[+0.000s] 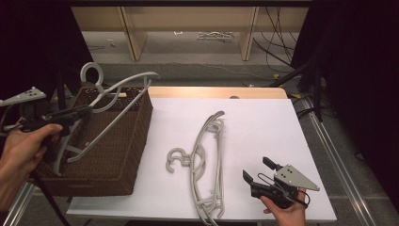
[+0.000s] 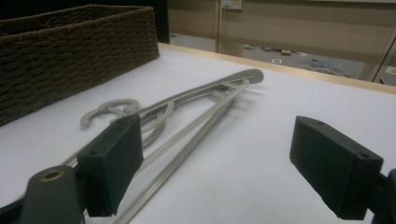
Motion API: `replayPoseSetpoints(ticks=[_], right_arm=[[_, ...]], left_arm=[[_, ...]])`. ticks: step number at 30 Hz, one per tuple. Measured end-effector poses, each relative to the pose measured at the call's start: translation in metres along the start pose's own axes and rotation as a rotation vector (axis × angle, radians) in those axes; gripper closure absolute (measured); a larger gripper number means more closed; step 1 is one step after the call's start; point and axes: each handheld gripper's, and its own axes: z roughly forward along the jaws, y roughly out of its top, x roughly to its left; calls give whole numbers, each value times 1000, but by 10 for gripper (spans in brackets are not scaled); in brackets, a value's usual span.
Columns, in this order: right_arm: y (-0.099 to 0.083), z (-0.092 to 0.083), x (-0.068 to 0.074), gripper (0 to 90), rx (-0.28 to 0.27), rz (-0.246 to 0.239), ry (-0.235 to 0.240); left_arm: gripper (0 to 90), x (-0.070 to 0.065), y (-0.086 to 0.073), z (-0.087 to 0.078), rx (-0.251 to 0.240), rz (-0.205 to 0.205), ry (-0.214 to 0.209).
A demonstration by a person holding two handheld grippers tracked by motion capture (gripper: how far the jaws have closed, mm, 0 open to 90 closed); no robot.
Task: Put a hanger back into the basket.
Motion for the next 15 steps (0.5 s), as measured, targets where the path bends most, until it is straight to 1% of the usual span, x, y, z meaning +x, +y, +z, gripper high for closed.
replayPoseSetpoints(ticks=[2, 3, 4, 5, 6, 7, 8, 10, 11, 12, 13, 15], right_arm=[[0, 0, 0, 183, 10, -7, -9], [0, 0, -1, 183, 2, -10, -12], [0, 0, -1, 183, -3, -11, -13], [0, 0, -1, 183, -3, -11, -13], [0, 1, -1, 184, -3, -11, -13], [0, 1, -1, 184, -3, -11, -13], [0, 1, -1, 183, -3, -6, -4], [0, 1, -1, 184, -2, -9, -8], [0, 1, -1, 184, -2, -9, -8], [0, 1, -1, 184, 3, -8, -9], [0, 1, -1, 184, 3, -8, -9], [0, 1, -1, 184, 5, -7, -8]], left_arm=[[792, 7, -6, -4, 8, 10, 8], [792, 10, -9, -6, 13, 13, 10], [792, 13, -12, -7, 16, 10, 14], [792, 13, -12, -7, 16, 10, 14], [792, 18, -16, -9, 21, 3, 23], [792, 18, -16, -9, 21, 3, 23], [792, 25, -20, -11, 28, 2, 33], [792, 30, -23, -12, 29, -4, 43], [792, 30, -23, -12, 29, -4, 43], [792, 36, -25, -11, 39, -3, 50], [792, 36, -25, -11, 39, -3, 50], [792, 40, -27, -11, 49, 3, 51]])
